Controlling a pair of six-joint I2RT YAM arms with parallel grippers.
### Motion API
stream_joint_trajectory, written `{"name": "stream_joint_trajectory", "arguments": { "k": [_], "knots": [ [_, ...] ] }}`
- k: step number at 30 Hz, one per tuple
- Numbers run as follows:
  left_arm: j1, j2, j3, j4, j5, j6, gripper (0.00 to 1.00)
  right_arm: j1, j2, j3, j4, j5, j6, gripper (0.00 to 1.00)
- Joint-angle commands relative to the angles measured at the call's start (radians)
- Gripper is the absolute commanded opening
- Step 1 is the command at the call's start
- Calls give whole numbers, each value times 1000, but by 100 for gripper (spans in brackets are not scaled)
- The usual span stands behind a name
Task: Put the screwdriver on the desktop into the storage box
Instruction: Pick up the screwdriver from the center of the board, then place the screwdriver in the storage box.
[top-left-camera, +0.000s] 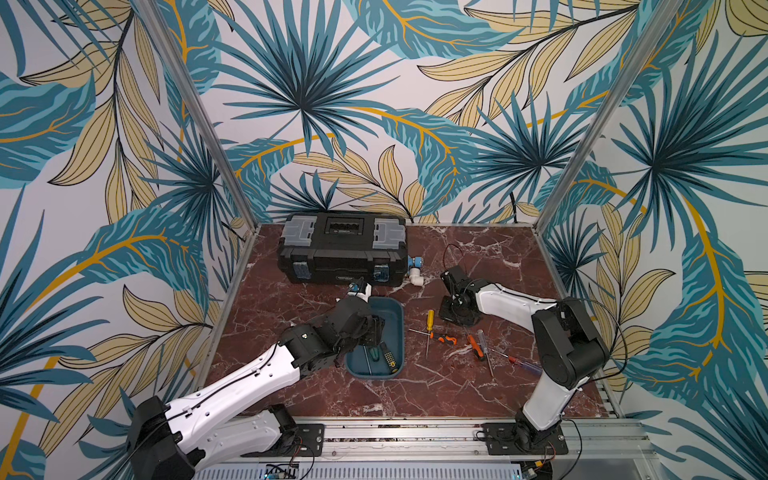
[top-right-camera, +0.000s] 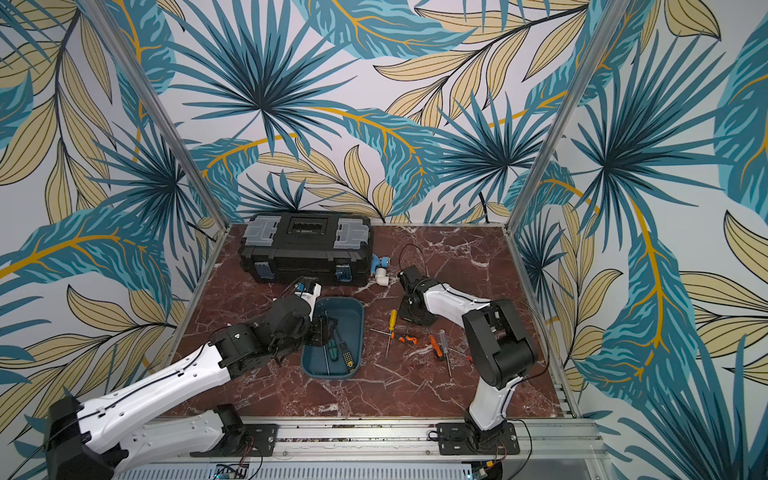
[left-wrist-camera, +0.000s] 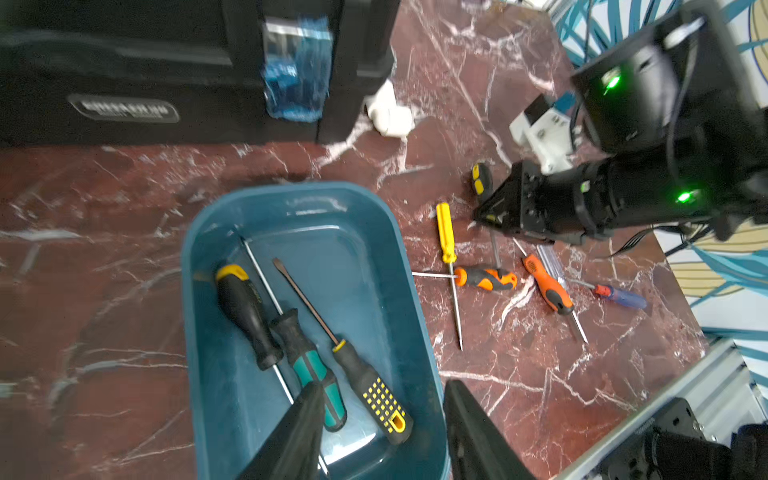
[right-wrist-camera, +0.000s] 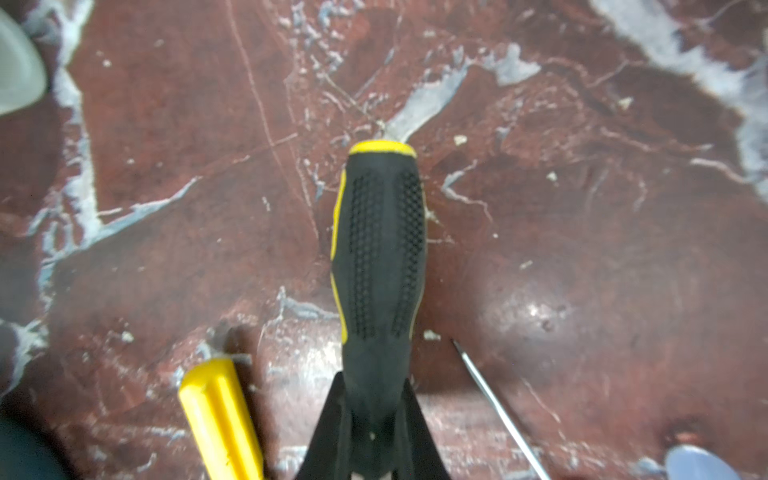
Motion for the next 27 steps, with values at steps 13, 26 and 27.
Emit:
{"name": "stream_joint_trajectory", "arguments": {
  "k": [13,26,27],
  "knots": [
    [-58,254,-97,425,167,-181,47,156,-524,-232,-35,-68,-17,0],
    [-69,319,-71,490,162,-220,47,211,-629,-232,-91,-92,-12,0],
    [-70,324,-69,494,164,-223,47,212,-630,-230,-93,-92,-11,0]
  ]
}}
